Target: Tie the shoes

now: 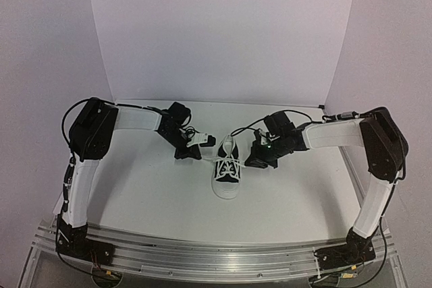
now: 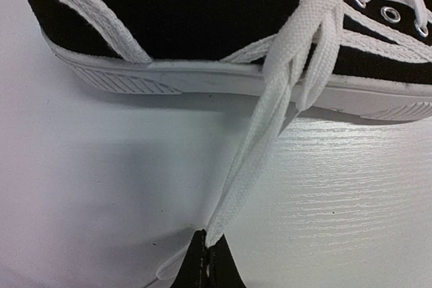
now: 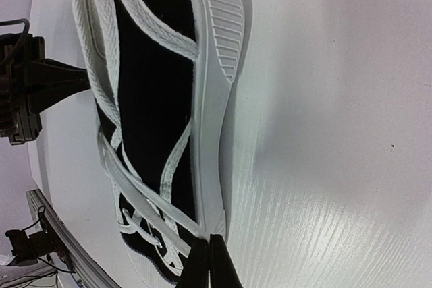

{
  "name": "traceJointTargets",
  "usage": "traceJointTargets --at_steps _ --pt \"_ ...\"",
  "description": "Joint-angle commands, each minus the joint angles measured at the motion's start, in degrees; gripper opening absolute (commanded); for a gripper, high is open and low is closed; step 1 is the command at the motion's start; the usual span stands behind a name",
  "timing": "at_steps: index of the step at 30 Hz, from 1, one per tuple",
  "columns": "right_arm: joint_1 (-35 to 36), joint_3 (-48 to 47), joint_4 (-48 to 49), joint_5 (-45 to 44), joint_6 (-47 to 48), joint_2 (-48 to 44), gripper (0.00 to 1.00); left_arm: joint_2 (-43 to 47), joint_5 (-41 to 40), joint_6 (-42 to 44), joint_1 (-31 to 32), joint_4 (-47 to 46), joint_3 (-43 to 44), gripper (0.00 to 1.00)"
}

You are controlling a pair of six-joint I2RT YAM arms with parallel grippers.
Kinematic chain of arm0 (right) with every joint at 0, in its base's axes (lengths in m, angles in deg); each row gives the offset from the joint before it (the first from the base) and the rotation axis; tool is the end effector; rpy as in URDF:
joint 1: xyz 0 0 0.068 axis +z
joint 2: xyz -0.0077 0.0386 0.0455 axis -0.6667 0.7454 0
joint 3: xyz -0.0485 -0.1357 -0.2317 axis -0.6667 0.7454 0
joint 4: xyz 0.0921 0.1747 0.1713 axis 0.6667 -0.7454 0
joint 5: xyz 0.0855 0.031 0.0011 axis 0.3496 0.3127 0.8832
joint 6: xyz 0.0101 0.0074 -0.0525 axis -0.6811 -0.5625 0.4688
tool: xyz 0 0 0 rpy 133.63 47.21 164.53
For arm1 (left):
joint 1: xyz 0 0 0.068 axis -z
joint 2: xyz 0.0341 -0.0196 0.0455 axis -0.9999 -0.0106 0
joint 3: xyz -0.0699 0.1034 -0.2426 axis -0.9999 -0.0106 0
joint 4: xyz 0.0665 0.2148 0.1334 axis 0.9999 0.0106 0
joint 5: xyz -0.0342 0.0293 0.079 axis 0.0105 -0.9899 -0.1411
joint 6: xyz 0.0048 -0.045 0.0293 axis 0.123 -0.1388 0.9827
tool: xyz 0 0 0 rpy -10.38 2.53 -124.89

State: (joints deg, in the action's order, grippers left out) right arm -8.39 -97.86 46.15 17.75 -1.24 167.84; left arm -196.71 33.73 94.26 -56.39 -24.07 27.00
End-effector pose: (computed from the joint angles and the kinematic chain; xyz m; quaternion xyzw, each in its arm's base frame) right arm 0.3171 0.2209 0.1663 -0.0228 0.9368 0.2913 0.1924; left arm 0.3861 -0.2699 0.1280 0.7153 0.6235 -0.1711 0.2651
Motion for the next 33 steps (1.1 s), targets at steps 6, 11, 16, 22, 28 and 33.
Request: traceJointTargets --at_steps 6,11,16,22,28,33 --pt "-1.17 4.69 -3.61 -1.19 -0.53 -2.53 0.00 -2.80 -7.71 3.02 -2.17 -2.07 4.42 0.00" --pt "-1.66 5.78 -3.83 -1.22 -0.22 -3.16 0.00 -1.50 -6.51 4.15 -1.94 -2.74 1.92 0.00" --pt "-1.80 5.75 -4.08 -0.96 0.02 -3.07 0.00 -1.44 -6.41 3.53 -1.97 -2.07 2.00 0.00" --pt "-1.83 0.57 -4.20 0.87 1.93 -1.46 0.02 1.98 -3.16 0.96 0.68 -1.27 5.08 0.00" --pt "-1.86 -7.73 -4.25 5.07 5.27 -0.67 0.34 4.12 0.38 -0.72 4.49 0.06 11.68 0.00" --pt "-1.87 -10.67 -4.27 7.02 7.15 -1.56 0.46 4.21 1.87 -2.98 4.96 1.54 14.63 0.00"
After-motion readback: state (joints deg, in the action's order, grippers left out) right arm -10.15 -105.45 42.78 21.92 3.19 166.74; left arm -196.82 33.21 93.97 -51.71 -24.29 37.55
